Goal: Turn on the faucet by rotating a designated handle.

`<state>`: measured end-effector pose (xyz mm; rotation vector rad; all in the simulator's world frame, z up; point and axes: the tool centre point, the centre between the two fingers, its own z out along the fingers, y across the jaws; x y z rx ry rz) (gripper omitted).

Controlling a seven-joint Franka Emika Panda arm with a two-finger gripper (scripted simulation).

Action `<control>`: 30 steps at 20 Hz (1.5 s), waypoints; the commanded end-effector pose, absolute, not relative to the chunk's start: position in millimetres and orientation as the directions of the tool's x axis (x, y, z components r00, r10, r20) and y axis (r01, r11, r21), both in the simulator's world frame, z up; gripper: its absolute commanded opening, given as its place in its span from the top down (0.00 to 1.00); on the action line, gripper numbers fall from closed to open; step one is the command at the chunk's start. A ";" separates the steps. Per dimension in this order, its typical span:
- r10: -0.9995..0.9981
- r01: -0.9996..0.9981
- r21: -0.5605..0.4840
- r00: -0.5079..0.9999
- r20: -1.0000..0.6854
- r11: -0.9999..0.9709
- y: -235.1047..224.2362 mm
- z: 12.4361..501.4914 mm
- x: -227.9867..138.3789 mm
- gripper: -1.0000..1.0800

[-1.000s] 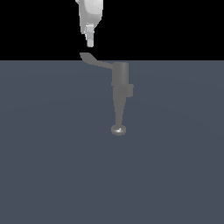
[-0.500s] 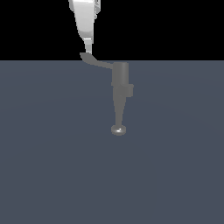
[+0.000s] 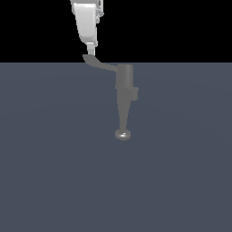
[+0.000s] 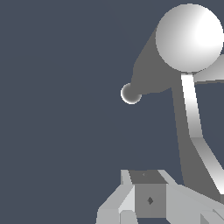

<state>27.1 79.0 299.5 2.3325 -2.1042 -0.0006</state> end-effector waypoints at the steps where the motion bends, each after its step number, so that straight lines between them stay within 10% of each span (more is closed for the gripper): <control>1: -0.995 -0.995 0.000 0.103 0.000 -0.103 78.7 299.5 24.2 1.00; 30: -0.995 -0.995 -0.007 0.103 0.000 -0.103 65.9 301.2 -54.6 1.00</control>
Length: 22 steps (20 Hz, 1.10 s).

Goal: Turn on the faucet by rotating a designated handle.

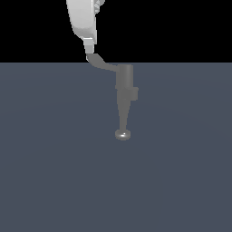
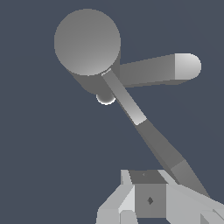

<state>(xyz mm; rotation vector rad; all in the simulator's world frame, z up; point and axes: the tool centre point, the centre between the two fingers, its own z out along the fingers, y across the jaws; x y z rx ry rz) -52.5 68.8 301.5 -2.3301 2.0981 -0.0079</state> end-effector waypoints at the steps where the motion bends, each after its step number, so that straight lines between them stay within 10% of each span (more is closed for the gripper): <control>1: -0.995 -0.995 -0.006 0.103 0.000 -0.103 62.6 300.9 -57.2 1.00; 22: -0.994 -0.994 -0.006 0.111 0.000 -0.111 3.1 301.0 -103.4 1.00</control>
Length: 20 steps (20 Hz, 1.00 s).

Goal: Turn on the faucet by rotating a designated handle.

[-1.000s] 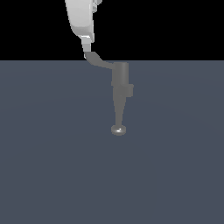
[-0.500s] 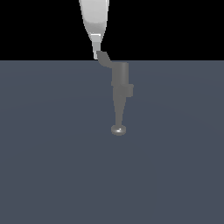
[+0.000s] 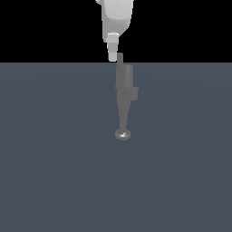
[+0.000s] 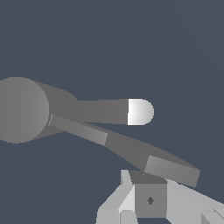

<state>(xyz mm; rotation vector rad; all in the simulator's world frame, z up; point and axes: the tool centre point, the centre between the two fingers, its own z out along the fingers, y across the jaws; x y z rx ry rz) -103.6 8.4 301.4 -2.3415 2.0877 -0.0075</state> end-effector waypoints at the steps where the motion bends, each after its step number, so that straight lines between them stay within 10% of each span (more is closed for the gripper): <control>1: -0.994 -0.994 -0.005 0.110 0.000 -0.110 -3.0 300.9 -103.0 1.00; 20: -0.991 -0.991 -0.003 0.131 0.000 -0.131 -71.1 300.9 -86.9 1.00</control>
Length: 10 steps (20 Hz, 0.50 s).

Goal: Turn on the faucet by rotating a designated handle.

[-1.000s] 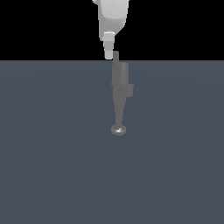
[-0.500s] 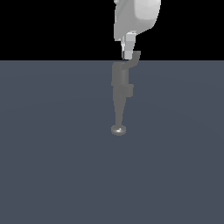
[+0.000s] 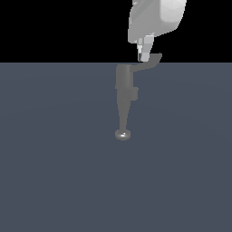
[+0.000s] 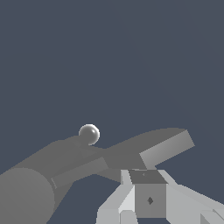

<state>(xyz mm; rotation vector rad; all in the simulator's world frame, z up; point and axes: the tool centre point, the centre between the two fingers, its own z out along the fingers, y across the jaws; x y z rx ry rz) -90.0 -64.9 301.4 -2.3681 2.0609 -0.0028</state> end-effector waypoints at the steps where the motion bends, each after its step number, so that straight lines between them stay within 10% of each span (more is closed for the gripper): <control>1: -0.992 -0.992 -0.003 0.130 0.000 -0.130 -73.8 300.8 -84.3 1.00; 10: -0.993 -0.993 -0.002 0.119 0.000 -0.119 -97.5 300.3 -62.0 1.00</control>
